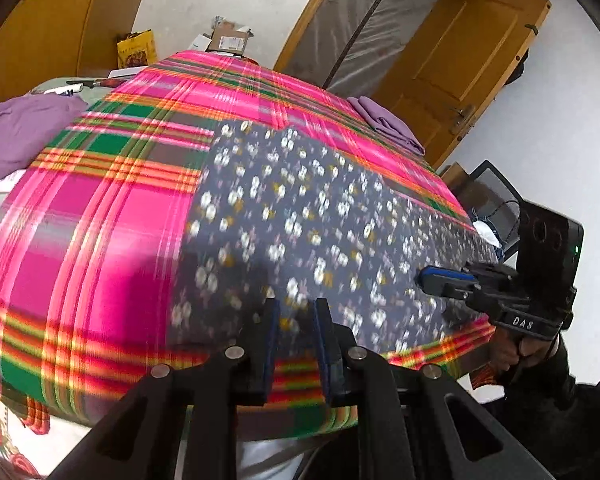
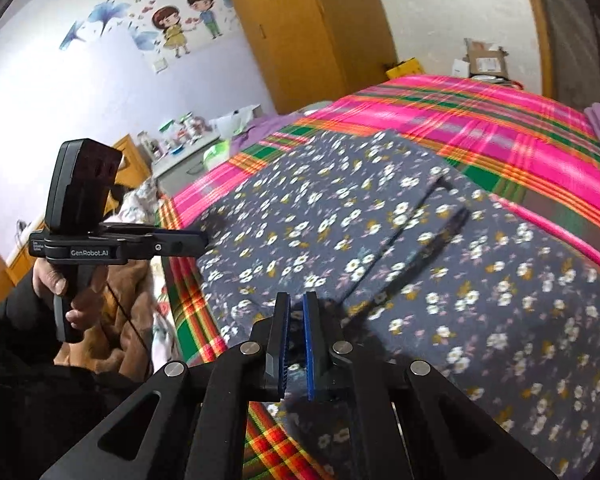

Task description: Fold clothes

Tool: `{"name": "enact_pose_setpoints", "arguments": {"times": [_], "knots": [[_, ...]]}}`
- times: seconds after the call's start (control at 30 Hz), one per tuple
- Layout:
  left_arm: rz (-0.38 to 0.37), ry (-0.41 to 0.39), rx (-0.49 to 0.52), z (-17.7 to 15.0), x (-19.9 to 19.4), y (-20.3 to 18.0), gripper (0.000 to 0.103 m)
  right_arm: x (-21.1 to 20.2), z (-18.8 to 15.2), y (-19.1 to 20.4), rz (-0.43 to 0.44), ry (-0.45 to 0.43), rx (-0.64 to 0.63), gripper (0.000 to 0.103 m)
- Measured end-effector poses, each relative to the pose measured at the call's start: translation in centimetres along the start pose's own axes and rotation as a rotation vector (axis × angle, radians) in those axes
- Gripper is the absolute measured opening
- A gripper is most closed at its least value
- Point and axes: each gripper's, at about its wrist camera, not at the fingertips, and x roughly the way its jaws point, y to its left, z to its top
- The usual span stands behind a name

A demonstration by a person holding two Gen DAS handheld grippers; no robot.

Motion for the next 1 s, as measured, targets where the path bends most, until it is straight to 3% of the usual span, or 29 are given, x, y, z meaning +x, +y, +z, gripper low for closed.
{"name": "enact_pose_setpoints", "arguments": {"times": [0.17, 0.23, 0.3, 0.47, 0.6, 0.8, 1.0], "knots": [[0.013, -0.032, 0.056, 3.8, 1.2, -2.0, 0.017, -2.1, 0.2, -2.1, -0.083, -0.088, 0.099, 0.011], [0.017, -0.025, 0.068, 5.2, 2.4, -2.9, 0.017, -2.9, 0.0, -2.9, -0.114, -0.112, 0.141, 0.025], [0.014, -0.013, 0.084, 6.3, 3.8, -3.9, 0.017, -3.6, -0.3, -3.7, -0.138, -0.129, 0.178, 0.029], [0.023, 0.054, 0.100, 7.1, 7.1, -5.0, 0.017, -5.0, -1.8, -4.6, -0.172, -0.142, 0.237, 0.030], [0.040, 0.054, 0.111, 8.1, 8.0, -5.6, 0.017, -5.9, -2.9, -5.4, -0.187, -0.138, 0.283, 0.030], [0.070, 0.039, 0.063, 9.6, 8.8, -5.0, 0.017, -6.1, -1.7, -6.7, -0.114, -0.161, 0.371, 0.030], [0.047, 0.016, 0.012, 8.4, 7.3, -3.4, 0.017, -3.9, 1.1, -7.9, -0.011, -0.151, 0.444, 0.032]]}}
